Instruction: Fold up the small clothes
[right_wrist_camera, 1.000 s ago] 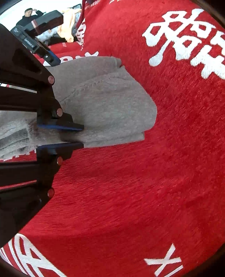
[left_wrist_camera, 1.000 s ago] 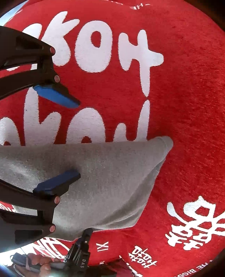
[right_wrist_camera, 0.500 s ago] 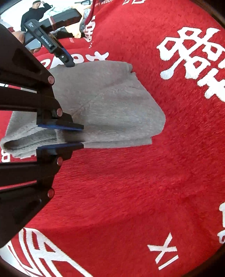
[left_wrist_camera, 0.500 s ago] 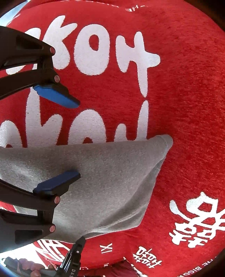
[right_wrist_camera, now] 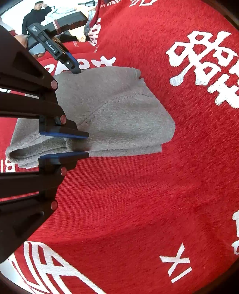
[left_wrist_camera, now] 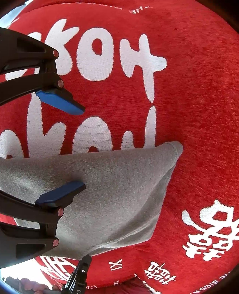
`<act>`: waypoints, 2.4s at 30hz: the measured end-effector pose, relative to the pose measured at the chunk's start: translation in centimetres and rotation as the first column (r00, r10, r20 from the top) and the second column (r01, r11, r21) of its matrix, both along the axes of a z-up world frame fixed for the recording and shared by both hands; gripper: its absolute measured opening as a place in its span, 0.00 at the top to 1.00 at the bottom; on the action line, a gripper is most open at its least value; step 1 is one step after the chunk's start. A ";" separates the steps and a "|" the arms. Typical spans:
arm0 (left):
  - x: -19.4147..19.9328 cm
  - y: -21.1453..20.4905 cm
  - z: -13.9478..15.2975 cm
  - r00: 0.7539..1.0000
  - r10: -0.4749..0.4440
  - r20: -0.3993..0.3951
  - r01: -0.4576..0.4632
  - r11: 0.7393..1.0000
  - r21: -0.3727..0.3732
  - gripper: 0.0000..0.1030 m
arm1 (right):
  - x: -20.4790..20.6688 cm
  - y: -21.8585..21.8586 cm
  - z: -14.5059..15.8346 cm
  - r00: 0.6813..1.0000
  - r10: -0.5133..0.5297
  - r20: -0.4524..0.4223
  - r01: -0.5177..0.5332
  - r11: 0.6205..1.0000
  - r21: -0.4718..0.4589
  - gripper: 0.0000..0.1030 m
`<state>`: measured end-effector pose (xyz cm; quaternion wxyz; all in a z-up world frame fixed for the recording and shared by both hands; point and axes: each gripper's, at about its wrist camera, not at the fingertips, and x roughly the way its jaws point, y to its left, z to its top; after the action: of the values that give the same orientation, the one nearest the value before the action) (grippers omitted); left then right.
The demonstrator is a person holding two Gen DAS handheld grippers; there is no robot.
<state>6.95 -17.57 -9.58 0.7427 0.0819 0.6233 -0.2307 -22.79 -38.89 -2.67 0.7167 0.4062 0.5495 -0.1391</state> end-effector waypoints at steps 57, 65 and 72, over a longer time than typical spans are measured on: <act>-1.6 -2.2 -3.1 0.943 -0.169 -0.288 0.101 0.966 -0.237 0.14 | 4.9 -3.3 -6.1 0.977 0.057 0.206 -0.130 0.922 0.364 0.31; -1.8 -2.9 -2.9 0.951 -0.133 -0.278 0.071 0.972 -0.225 0.17 | 5.9 -2.1 -6.7 0.974 0.031 0.224 -0.122 0.905 0.408 0.31; -1.7 -1.3 -0.9 0.959 -0.145 -0.244 0.063 0.947 -0.314 0.51 | 6.2 -1.4 -5.6 0.975 0.051 0.218 -0.131 0.919 0.373 0.60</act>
<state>5.26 -18.86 -10.50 0.6435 -0.0316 0.6685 -0.3716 -16.56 -40.30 -8.23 0.6813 0.5251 0.5079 0.0475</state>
